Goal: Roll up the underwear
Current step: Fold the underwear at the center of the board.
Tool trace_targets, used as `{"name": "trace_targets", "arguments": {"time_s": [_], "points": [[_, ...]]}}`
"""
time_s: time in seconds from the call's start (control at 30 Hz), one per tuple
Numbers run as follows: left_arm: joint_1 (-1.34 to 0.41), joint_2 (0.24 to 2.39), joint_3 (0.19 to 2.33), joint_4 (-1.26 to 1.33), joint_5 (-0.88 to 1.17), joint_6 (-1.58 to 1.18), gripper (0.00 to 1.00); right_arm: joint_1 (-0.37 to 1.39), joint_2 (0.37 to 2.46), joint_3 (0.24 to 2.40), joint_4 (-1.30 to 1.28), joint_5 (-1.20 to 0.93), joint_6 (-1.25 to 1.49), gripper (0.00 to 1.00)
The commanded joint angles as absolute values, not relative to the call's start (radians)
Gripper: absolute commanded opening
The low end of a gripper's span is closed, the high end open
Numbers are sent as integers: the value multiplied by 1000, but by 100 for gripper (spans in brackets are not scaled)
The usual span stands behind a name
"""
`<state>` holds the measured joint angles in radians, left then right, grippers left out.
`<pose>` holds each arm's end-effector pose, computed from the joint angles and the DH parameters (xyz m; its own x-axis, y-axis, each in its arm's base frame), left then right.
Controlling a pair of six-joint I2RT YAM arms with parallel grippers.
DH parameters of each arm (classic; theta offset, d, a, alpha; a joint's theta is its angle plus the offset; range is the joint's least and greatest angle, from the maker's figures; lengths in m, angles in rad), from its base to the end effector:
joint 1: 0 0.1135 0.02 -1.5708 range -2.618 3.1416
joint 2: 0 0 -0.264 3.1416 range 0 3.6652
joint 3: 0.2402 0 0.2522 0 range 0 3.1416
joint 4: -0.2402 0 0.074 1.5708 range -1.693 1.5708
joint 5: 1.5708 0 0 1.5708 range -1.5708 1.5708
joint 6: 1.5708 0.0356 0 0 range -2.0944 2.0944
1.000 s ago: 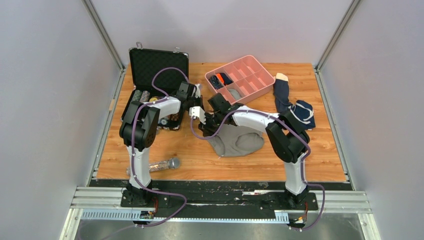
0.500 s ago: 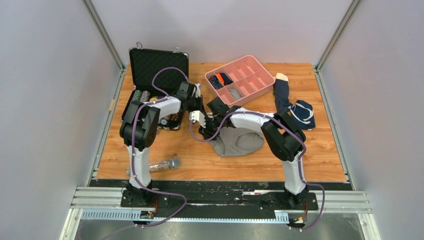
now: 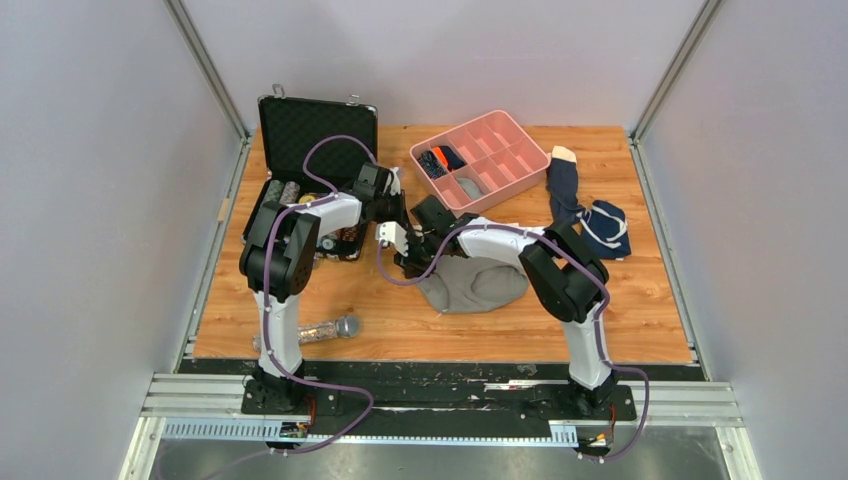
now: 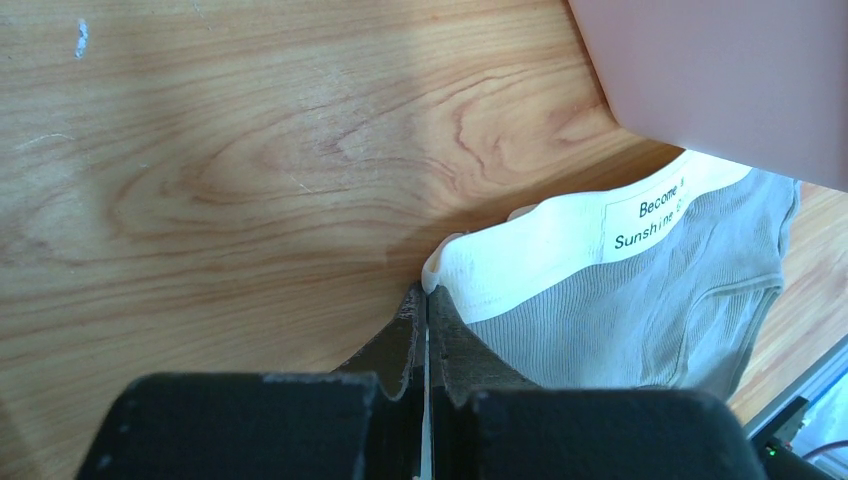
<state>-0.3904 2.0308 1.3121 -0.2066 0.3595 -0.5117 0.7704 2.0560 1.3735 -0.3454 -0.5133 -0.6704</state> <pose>0.3888 -0.1736 0.1482 -0.9143 -0.1194 -0.3869 0.1196 0.8334 -0.5396 0.2930 0.3087 0.1492 0.0086 -0.7459 -0.6660 -0.9998 -0.0190 0.0085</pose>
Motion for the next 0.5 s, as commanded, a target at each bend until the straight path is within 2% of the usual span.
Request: {"name": "trace_targets", "arguments": {"time_s": [0.0, 0.13, 0.17, 0.23, 0.27, 0.47], "points": [[-390, 2011, 1328, -200, 339, -547, 0, 801, 2114, 1363, -369, -485, -644, 22], [-390, 2001, 1322, -203, 342, -564, 0, 813, 2119, 1357, -356, -468, -628, 23], [-390, 2000, 1322, -204, 343, -567, 0, 818, 2122, 1356, -359, -462, -629, 20], [-390, 2002, 1322, -205, 346, -573, 0, 821, 2124, 1348, -358, -455, -635, 2], [-390, 2002, 1322, -205, 346, -577, 0, 821, 2118, 1343, -352, -451, -635, 0], [-390, 1979, 1348, -237, 338, -579, 0, 797, 1995, 1323, -277, -441, -600, 0]]}}
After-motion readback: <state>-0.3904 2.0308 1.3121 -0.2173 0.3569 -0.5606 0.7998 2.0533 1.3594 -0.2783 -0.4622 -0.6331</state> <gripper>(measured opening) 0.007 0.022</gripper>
